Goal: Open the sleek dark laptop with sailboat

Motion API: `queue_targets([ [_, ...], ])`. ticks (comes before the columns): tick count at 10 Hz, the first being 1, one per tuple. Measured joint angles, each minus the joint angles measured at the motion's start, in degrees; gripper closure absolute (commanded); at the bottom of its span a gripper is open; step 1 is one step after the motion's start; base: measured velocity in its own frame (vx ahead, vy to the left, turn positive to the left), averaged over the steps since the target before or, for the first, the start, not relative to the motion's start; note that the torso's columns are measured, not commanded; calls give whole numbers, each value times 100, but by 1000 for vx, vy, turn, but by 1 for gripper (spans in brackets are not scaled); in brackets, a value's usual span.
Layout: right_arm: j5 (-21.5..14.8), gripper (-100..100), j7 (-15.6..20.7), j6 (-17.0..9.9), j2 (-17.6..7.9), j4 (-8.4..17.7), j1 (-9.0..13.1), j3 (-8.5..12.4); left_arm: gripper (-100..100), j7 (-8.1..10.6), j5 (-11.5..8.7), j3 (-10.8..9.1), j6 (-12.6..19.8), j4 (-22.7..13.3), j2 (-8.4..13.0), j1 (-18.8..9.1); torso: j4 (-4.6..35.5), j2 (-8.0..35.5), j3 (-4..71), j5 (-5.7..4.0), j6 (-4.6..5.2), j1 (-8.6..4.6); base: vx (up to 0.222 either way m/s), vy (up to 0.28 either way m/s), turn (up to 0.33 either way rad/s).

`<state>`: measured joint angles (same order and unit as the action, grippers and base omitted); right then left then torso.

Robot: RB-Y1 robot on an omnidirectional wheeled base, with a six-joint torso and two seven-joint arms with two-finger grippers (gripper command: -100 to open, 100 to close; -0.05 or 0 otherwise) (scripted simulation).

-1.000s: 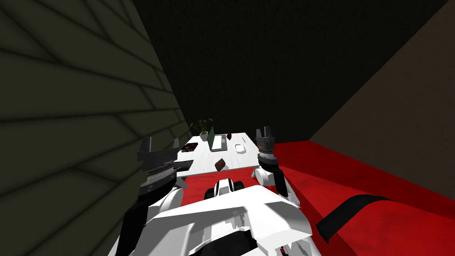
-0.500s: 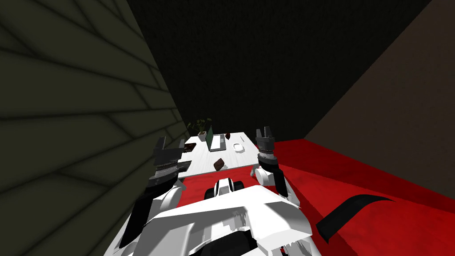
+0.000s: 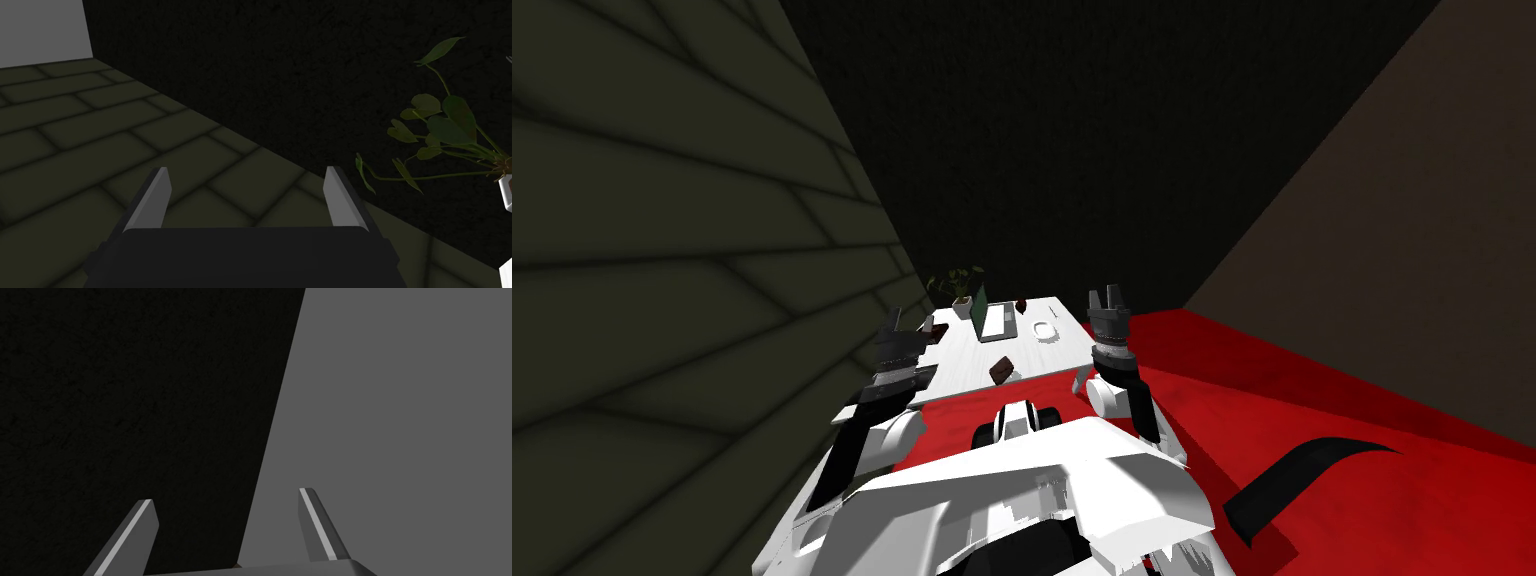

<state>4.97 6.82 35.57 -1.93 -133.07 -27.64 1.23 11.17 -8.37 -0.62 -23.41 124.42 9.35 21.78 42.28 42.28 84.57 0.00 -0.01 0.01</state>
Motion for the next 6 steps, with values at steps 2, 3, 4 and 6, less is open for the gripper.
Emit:
queue_targets([
  [2,0,0,0,0,0,0,0,0,-100,46,-56,-94,95,-297,36,-198,0,0,0,0,2,0,-8,-7,-88],
  [3,0,0,0,0,0,0,0,0,-100,77,-84,-135,147,-454,35,-279,0,1,-1,0,1,-2,-9,-7,-84],
  [4,0,0,0,0,0,0,0,0,-100,97,-107,-172,202,-619,17,-379,0,1,-1,0,1,-2,-8,-7,-107],
  [6,0,0,0,0,0,0,0,0,-100,164,-180,-286,349,-894,-6,-561,0,1,0,0,0,0,-8,-5,-63],
])
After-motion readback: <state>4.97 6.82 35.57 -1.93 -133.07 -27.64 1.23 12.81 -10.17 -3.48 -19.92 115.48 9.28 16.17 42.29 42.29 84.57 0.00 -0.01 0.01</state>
